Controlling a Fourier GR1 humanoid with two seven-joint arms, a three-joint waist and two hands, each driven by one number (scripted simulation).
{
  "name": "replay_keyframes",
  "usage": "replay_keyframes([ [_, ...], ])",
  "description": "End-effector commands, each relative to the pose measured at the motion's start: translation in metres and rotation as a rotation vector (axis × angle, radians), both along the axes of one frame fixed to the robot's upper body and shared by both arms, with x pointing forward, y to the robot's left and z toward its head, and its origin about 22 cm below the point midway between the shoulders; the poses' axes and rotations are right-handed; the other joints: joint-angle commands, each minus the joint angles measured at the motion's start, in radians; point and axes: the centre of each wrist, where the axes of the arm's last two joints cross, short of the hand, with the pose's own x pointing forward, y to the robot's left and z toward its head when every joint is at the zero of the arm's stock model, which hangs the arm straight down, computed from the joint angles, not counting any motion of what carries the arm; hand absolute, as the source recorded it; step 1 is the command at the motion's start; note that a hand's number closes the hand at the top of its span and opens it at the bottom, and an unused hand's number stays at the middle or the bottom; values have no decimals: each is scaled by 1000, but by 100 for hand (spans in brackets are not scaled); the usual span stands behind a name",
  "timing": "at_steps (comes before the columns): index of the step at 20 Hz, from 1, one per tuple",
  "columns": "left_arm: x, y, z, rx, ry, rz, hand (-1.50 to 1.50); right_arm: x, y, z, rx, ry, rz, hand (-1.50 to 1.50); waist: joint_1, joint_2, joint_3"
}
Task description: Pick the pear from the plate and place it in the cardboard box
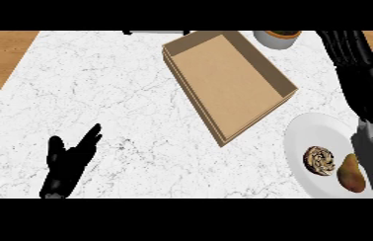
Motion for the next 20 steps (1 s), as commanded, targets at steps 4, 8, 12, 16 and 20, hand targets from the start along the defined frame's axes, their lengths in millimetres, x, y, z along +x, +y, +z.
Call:
replay_keyframes([
  [4,22,23,50,199,-292,58,0,-7,-96,-37,143,277,-439,-150,-15,35,39],
  [8,26,29,65,248,-384,57,0,-55,-171,-80,-331,642,-872,150,-7,68,27],
  [12,21,8,49,250,-411,76,0,-61,-171,-121,83,658,-1195,-150,0,38,37],
  [16,38,-1,55,270,-429,76,0,-77,-200,-123,-54,708,-1149,-150,5,34,37],
  [20,26,4,45,278,-414,61,0,-76,-210,-84,-380,898,-1022,-150,13,33,34],
])
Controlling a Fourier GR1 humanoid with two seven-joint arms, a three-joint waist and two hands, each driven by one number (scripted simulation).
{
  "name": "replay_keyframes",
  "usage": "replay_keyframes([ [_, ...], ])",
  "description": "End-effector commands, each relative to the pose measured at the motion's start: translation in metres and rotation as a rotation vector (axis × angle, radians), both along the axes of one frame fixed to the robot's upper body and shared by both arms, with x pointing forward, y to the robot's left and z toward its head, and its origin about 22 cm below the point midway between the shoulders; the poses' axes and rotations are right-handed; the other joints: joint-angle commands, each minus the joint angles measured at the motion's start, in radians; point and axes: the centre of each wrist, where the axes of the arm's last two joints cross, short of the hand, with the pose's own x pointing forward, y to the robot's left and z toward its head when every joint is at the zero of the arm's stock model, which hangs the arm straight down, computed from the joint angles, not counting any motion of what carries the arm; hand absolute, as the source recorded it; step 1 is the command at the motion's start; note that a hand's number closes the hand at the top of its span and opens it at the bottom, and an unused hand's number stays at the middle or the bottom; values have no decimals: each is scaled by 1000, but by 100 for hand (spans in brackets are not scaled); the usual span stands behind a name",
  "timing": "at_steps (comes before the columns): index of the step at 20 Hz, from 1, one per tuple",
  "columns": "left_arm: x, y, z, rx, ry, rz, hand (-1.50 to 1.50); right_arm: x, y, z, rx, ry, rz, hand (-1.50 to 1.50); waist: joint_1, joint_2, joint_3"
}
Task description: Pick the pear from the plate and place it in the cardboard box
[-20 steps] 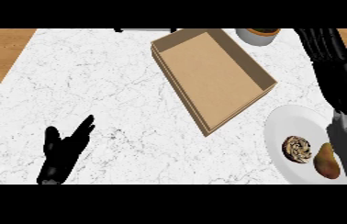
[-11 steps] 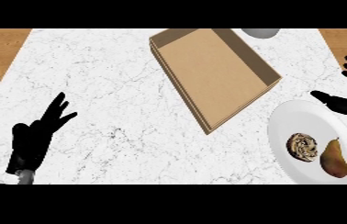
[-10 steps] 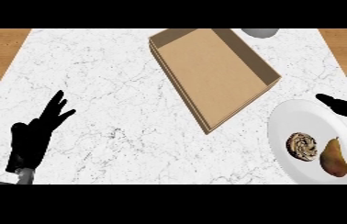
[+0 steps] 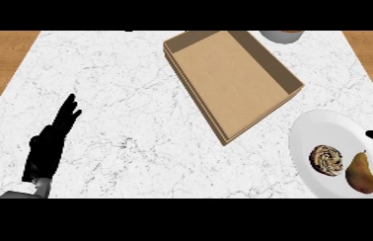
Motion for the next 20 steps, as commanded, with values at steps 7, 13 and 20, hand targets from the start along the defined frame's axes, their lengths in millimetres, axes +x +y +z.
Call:
replay_keyframes([
  [7,5,-12,-2,-1,-19,-3,0,15,-25,81,-75,636,302,-150,22,1,-3],
  [13,0,-14,-9,12,-3,-19,0,36,-12,100,19,900,465,-150,18,-2,-2],
  [20,0,-4,10,13,0,9,0,49,9,77,63,995,443,-150,5,-4,0],
])
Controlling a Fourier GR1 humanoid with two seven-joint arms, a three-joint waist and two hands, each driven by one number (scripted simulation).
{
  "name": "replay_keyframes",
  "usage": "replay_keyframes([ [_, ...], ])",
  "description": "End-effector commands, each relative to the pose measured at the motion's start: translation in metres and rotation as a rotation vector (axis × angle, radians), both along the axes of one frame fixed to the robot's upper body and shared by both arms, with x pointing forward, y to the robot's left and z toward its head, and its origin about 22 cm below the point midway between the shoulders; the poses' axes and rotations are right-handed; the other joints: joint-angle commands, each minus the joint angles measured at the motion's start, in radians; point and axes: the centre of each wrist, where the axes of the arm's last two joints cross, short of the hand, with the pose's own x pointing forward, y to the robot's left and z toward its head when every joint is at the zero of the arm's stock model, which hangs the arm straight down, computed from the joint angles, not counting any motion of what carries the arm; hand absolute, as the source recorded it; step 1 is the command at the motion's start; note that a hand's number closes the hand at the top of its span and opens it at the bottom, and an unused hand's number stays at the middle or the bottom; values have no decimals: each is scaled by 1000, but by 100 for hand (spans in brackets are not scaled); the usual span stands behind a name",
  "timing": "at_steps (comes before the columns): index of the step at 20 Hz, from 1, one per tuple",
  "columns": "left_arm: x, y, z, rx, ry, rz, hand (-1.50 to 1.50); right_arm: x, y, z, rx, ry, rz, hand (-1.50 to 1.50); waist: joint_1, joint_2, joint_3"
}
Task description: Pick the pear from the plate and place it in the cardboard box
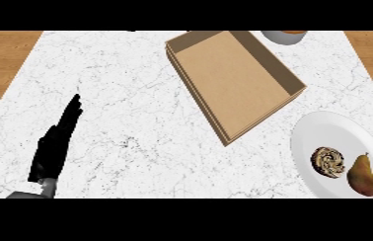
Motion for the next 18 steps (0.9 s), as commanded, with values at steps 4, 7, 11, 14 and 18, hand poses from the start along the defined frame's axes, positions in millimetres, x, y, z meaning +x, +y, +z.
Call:
replay_keyframes([
  [4,11,-7,0,-6,12,6,0,18,33,-15,-48,82,-15,-150,-6,0,1],
  [7,7,-4,10,3,6,-6,0,-4,22,-26,-55,94,-27,-150,-11,-2,1],
  [11,-1,1,2,6,-6,26,0,-4,15,-19,-61,157,-7,-150,-9,-1,1],
  [14,12,-15,-2,-8,-14,27,0,-14,9,-37,-56,140,-24,-150,-12,0,1],
  [18,-6,7,-3,9,-9,6,0,-2,44,-37,-50,120,-17,-150,-8,-2,0],
])
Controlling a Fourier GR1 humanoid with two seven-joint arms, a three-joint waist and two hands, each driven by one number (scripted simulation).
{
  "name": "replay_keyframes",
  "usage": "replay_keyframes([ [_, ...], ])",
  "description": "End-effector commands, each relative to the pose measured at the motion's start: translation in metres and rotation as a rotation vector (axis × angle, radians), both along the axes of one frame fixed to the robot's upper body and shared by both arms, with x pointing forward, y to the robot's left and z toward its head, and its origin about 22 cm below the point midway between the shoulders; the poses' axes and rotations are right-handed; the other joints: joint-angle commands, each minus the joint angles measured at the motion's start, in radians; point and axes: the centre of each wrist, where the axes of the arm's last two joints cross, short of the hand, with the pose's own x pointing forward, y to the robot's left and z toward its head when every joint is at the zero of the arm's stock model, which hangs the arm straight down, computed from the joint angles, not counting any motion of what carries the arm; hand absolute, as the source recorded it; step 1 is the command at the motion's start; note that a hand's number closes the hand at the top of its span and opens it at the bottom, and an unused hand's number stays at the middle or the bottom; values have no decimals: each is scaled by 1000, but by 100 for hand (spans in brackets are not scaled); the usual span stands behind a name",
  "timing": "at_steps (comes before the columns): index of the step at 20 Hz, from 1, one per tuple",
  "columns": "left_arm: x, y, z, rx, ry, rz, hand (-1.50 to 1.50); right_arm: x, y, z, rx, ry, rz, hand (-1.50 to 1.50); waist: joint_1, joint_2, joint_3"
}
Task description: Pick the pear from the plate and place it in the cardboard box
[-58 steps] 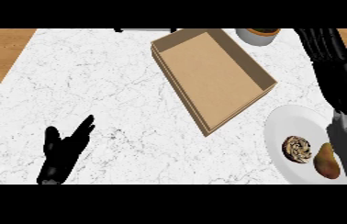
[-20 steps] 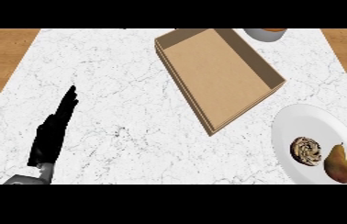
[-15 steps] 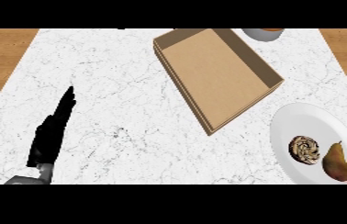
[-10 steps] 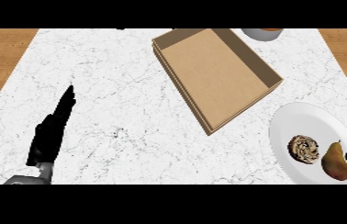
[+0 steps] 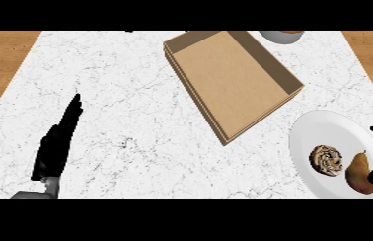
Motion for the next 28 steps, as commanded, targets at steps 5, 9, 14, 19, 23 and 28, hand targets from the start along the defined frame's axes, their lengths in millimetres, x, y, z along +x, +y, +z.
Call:
replay_keyframes([
  [5,0,-6,1,-8,-1,-1,0,4,-4,-11,-10,23,-18,-150,2,1,0],
  [9,14,-3,-9,-3,6,0,0,-8,21,-33,-19,29,-9,-150,-4,0,0],
  [14,8,-3,1,7,11,-11,0,-8,2,-22,-25,7,-26,-150,-1,0,0],
  [19,-2,-3,16,12,3,6,0,-16,-2,-40,-19,24,-40,-150,2,0,0],
  [23,4,2,1,-6,4,1,0,-27,-5,-54,-2,56,-6,-150,0,1,0],
  [28,-8,0,11,-4,5,-17,0,-10,22,-68,-1,94,1,-150,6,0,0],
])
